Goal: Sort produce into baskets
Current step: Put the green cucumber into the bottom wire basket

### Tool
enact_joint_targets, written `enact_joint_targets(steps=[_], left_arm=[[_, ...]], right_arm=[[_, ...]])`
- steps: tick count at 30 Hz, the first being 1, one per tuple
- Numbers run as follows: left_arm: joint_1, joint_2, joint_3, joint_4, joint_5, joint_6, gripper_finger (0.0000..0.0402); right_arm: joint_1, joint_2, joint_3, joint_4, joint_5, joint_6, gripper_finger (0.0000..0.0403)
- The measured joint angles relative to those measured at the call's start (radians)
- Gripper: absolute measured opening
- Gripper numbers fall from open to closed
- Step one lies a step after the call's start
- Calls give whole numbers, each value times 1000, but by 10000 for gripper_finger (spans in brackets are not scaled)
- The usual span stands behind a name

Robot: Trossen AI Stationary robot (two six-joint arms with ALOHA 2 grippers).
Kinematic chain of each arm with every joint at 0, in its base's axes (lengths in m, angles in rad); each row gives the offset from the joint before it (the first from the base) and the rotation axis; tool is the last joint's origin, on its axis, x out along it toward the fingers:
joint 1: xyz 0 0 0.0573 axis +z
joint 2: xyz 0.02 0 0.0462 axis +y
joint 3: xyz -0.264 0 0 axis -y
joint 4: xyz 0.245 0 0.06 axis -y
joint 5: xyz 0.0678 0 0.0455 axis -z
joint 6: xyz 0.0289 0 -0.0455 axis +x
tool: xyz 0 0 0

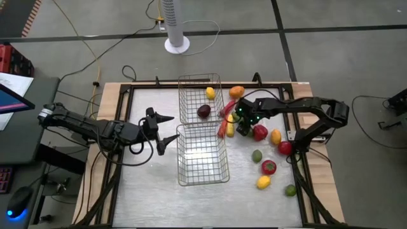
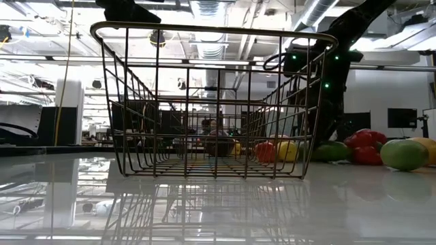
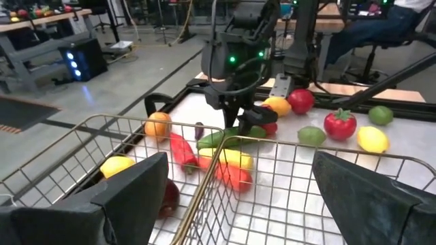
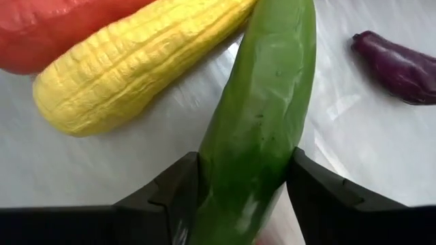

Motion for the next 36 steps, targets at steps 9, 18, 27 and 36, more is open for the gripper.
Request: enact_joint_targets(steps=[9,18,27,36], left_arm=[[0,0,0,0,-1,4,352],[0,0,0,-1,-2,4,352],[0,0,0,-2,-3,4,352],[0,0,0,-3,-3,8,352]], right_arm=[[51,-3,226,-232,152,-32,223],[224,-4,433,-376,424,33,226],[436,-5,479,-89,193,-99,230],[539,-5,479,35,180,-152,231]])
